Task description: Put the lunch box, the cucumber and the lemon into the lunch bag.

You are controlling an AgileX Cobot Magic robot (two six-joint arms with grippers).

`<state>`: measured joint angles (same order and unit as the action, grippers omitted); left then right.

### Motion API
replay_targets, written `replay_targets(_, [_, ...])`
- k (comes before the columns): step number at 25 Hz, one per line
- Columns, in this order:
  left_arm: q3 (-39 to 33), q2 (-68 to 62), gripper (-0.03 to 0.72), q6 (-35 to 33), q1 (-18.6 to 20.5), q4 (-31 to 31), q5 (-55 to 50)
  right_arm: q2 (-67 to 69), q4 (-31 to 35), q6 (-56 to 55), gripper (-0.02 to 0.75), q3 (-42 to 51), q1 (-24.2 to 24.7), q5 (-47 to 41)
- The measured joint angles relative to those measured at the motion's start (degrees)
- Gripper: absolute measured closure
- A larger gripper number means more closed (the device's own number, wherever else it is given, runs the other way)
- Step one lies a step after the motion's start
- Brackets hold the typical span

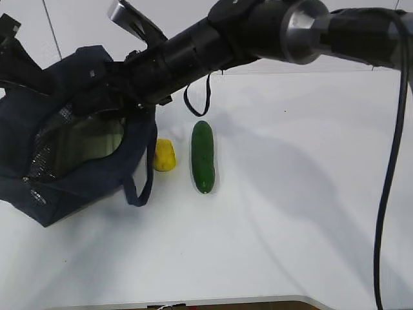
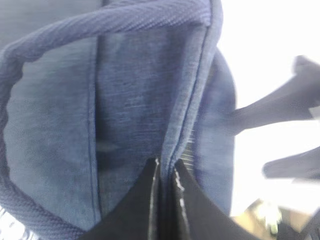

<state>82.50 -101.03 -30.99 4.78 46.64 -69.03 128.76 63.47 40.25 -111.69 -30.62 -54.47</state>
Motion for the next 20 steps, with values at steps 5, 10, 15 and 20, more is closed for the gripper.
replay_targets(5, [0.0, 0.0, 0.701, 0.0, 4.0, -0.2, 0.0, 0.0, -11.2, -5.6, 0.310, -6.5, 1.5, -6.3])
replay_targets(10, [0.0, 0.0, 0.701, 0.1, 6.8, -0.7, 0.0, 0.0, -20.8, -11.9, 0.310, -11.5, 3.1, -10.6])
replay_targets(15, [0.0, 0.0, 0.701, 0.2, 7.4, -2.0, 0.0, 0.0, -27.1, -16.2, 0.310, -14.9, 5.0, -14.2])
replay_targets(20, [0.0, 0.0, 0.701, 0.2, 7.4, -2.3, 0.0, 0.0, -43.1, -29.9, 0.310, -15.8, 5.1, -15.2])
